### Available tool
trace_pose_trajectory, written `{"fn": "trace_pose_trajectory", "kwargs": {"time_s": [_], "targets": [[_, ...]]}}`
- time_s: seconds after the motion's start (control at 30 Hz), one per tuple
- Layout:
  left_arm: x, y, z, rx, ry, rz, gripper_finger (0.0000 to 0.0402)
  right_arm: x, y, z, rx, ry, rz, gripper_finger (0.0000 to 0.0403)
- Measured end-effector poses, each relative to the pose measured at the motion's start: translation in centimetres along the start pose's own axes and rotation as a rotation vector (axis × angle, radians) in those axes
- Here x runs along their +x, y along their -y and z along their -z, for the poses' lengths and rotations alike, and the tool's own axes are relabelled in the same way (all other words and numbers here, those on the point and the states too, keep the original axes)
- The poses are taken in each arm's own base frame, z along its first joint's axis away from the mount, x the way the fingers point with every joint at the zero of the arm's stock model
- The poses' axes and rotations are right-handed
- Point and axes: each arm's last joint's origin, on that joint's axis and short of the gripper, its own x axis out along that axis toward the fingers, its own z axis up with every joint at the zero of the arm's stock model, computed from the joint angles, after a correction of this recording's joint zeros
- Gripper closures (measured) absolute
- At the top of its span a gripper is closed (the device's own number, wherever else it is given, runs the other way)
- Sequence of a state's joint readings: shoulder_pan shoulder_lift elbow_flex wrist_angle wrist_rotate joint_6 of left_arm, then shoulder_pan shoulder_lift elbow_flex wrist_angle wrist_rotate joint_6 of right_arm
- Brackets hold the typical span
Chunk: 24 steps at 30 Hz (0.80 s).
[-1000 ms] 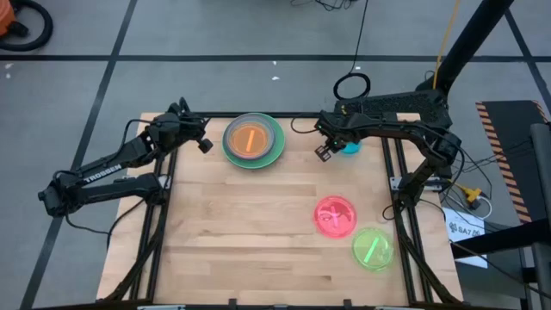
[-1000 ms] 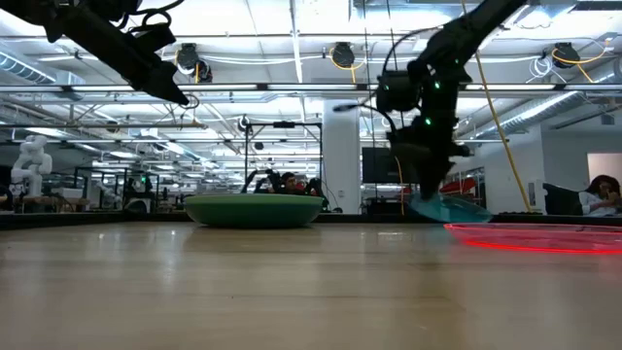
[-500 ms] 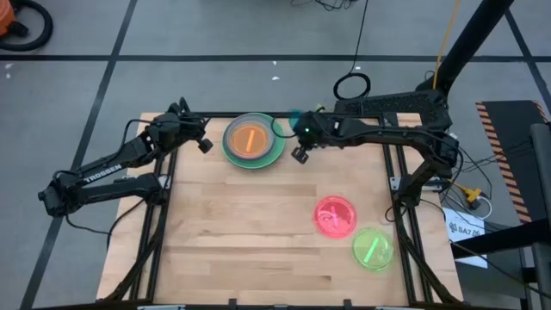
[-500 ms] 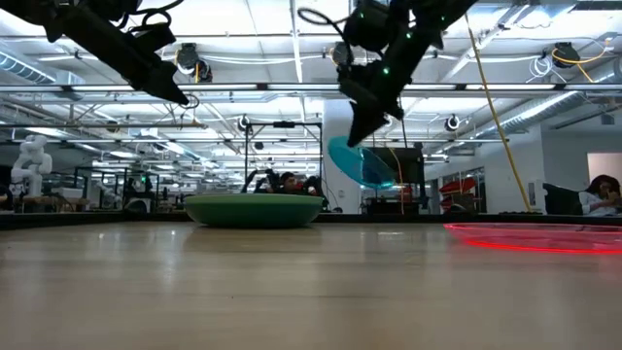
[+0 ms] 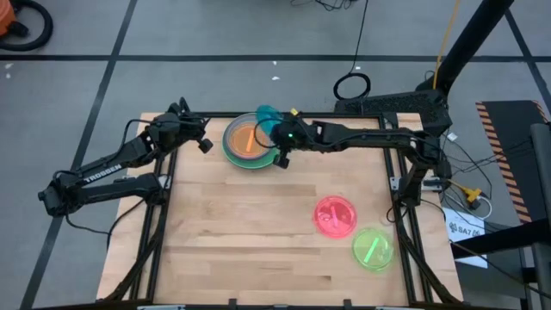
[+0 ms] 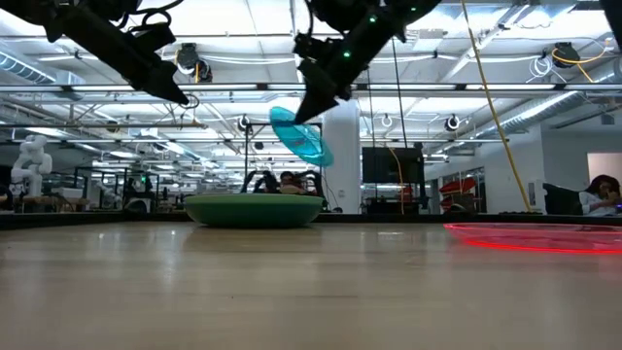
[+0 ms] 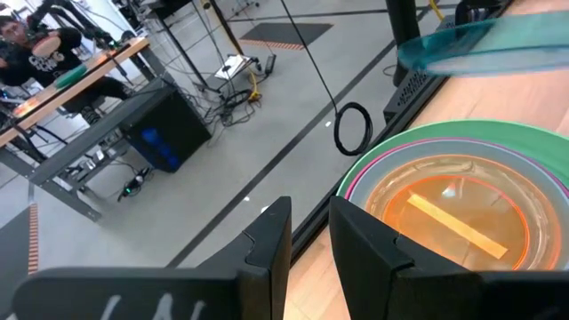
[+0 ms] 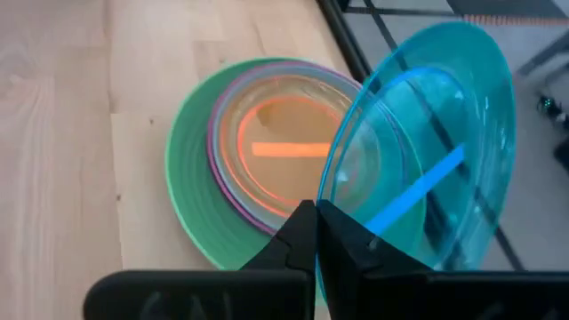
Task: Stack plastic plates
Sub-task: Stack the blue plate on the orange plate
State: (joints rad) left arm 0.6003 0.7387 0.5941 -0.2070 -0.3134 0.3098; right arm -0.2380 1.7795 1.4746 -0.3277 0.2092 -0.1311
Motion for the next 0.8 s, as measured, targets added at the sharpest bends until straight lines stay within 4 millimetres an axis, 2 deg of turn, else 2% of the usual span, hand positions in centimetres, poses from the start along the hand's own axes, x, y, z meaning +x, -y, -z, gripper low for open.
{"fn": "trace_pose_trajectory", "kwargs": {"time_s": [0.13, 0.33, 0.43, 0.63, 0.8], "targets": [[0.0, 0.0, 0.0, 0.000, 0.000, 0.000, 0.0314, 1.3, -0.6, -1.2, -0.102, -0.018, -0.014, 0.0403], [0.0, 0.0, 0.0, 0.000, 0.000, 0.000, 0.0314, 3.4, -1.1, -1.2, -0.267, -0.118, -0.048, 0.0403], [0.0, 0.0, 0.0, 0.000, 0.000, 0.000, 0.0314, 4.3, -1.5, -1.1, -0.374, -0.134, -0.128, 0.0403], [0.0, 0.0, 0.0, 0.000, 0.001, 0.000, 0.0314, 4.5, -2.2, -1.2, -0.680, -0.115, -0.170, 0.0403], [0.0, 0.0, 0.0, 0.000, 0.001, -0.001, 0.0314, 5.0, -2.2, -1.0, -0.777, -0.109, -0.200, 0.0403]]}}
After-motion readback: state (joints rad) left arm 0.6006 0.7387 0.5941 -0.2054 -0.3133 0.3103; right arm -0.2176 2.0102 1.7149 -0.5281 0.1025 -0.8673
